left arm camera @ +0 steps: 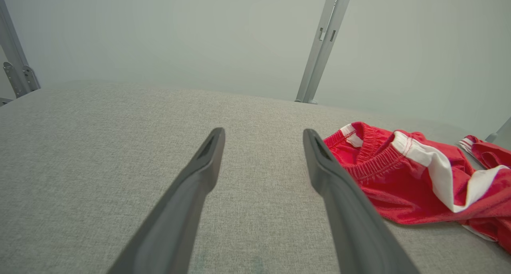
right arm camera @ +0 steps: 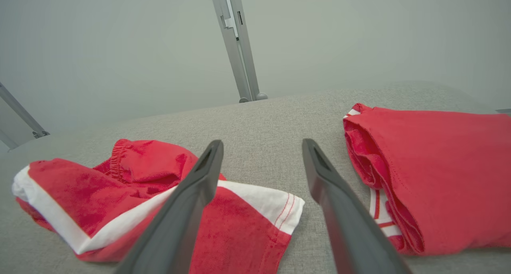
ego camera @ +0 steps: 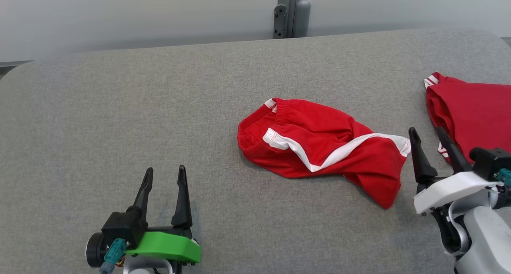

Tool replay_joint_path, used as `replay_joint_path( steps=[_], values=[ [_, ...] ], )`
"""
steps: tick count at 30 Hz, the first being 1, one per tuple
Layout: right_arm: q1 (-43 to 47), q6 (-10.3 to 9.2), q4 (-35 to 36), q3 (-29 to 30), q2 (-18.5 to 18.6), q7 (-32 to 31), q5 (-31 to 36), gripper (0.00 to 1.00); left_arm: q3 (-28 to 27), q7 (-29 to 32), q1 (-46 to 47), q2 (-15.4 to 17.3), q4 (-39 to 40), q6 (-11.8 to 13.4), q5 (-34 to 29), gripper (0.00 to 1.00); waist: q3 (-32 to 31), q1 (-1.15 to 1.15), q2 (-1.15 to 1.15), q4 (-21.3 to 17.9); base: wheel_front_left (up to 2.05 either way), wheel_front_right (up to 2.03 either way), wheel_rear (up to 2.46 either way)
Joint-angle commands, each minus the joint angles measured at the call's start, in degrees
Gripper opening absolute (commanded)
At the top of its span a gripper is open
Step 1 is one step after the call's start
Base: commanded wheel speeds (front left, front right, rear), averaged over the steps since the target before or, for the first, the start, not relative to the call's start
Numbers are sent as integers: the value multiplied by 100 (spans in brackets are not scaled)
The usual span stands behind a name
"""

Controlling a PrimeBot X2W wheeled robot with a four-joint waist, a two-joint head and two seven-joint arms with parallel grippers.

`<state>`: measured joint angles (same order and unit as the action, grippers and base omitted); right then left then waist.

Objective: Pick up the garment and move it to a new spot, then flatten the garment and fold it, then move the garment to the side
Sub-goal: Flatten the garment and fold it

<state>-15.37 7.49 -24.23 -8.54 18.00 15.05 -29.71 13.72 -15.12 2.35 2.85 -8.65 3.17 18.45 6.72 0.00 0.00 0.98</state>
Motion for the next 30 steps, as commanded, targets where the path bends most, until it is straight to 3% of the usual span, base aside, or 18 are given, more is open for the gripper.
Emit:
replay_joint_path(
  steps=[1, 14, 30],
  values=[
    [157, 0, 188, 91, -101, 15, 195, 100, -22, -1, -63, 10, 15, -30, -20, 100, -39, 0, 0, -30, 0, 0, 0],
    [1003, 0, 1298, 445, -1253, 15, 1347, 100, -110, -2, -223, 10, -14, -119, -114, 100, -299, 0, 0, -79, 0, 0, 0],
    [1164, 0, 1285, 289, -1459, 15, 1653, 100, -53, -2, -345, 10, -41, -76, -104, 100, -470, 0, 0, -62, 0, 0, 0]
  ],
)
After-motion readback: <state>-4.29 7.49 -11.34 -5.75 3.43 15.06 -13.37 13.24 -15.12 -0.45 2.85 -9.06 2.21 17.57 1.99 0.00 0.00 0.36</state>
